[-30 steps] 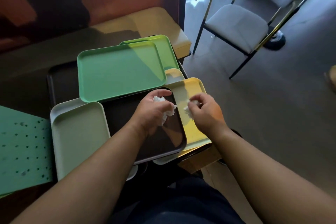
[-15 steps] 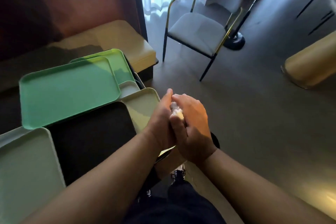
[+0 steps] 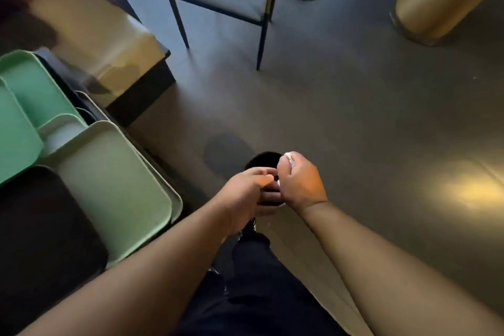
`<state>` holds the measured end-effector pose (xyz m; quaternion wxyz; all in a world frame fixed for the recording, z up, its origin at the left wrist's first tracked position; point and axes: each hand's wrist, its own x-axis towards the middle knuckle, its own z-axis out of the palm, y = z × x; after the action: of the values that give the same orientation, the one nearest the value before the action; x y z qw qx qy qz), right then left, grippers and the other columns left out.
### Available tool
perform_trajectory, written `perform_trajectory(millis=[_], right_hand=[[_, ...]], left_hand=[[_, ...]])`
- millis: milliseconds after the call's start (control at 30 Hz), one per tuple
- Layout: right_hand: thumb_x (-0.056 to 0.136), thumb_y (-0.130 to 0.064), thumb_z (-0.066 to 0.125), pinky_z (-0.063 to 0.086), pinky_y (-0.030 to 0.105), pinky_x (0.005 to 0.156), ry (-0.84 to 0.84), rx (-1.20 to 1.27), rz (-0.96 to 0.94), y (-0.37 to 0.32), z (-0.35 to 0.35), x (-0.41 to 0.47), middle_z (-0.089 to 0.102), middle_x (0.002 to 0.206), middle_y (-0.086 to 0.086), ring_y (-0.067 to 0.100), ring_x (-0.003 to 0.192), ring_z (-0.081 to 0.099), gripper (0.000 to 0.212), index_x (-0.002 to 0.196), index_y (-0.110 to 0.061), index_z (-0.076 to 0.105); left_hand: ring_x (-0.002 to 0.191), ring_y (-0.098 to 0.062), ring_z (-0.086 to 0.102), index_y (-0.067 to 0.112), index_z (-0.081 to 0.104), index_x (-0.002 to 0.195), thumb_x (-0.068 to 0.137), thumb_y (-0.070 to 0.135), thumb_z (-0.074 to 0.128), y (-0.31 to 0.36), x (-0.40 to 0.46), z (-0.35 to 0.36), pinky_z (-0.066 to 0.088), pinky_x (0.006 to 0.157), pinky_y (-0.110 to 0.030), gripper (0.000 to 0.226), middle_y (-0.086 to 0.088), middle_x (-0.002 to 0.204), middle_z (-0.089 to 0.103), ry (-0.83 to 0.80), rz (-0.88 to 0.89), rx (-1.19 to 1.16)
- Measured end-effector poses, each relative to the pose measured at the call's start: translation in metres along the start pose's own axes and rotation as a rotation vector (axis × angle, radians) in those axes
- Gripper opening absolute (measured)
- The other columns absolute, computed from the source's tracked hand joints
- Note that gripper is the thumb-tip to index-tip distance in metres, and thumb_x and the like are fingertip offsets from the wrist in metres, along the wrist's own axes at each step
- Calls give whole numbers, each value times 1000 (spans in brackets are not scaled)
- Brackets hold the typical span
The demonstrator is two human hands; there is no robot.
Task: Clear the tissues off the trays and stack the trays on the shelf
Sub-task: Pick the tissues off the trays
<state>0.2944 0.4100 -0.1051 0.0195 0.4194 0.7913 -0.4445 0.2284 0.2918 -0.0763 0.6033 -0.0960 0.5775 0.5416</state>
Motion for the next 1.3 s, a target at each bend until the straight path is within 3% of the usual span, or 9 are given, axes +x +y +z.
perform_trajectory(millis=[200,333,500,633,767,900,1000,1167,1300], right_hand=[[100,-15,39,34,32,59,-7,42,231,58,16,28,50,68,-2,18,65,44,32,69,-14,42],[94,-27,39,51,41,98,-14,170,421,85,41,72,67,113,5,25,106,62,36,107,-7,65],[98,-38,49,48,33,67,-85,305,509,119,77,100,63,79,-2,19,74,58,35,90,-7,64],[102,-55,41,53,35,70,-97,529,616,144,112,105,73,93,5,18,73,63,47,89,-27,75],[94,-35,55,60,43,80,-155,489,723,173,133,106,75,96,2,21,83,70,23,89,-32,77],[94,-23,54,59,36,76,-119,403,748,193,143,111,73,96,1,20,88,69,18,98,-27,72],[93,-19,52,58,37,73,-33,379,800,201,145,123,71,82,1,22,75,67,17,93,-24,68],[96,-23,58,56,33,61,27,538,907,196,141,151,65,89,6,19,63,59,23,117,-15,61],[93,-33,64,61,36,77,7,634,952,189,137,171,67,110,6,21,83,66,38,127,-18,59]], left_hand=[[98,-28,57,13,80,104,88,-11,45,-34,50,17,48,88,-37,44,-15,101,70,-58,5,-26],[107,-23,65,24,80,103,91,-11,41,-54,87,18,47,102,-41,54,-8,112,74,0,10,-101],[121,-18,64,16,64,134,89,-19,40,-82,134,9,48,107,-39,62,-7,127,71,126,-63,-114],[113,-16,64,25,74,119,89,-19,40,-107,161,2,45,111,-41,63,7,100,79,218,-55,-166],[108,-19,66,47,80,82,83,-20,42,-132,188,-10,47,106,-41,77,1,98,77,267,-62,-41],[108,-12,66,32,77,109,80,-18,41,-141,208,-16,53,89,-17,69,6,108,75,191,-16,197],[123,3,50,18,62,136,88,-12,40,-136,222,-18,34,83,6,61,19,138,50,275,4,390],[127,-22,55,22,44,151,93,3,39,-124,237,-35,51,77,-23,61,-3,154,46,418,-198,514],[131,-25,52,20,38,154,93,4,38,-114,244,-40,50,100,-34,64,-7,154,45,375,-306,590]])
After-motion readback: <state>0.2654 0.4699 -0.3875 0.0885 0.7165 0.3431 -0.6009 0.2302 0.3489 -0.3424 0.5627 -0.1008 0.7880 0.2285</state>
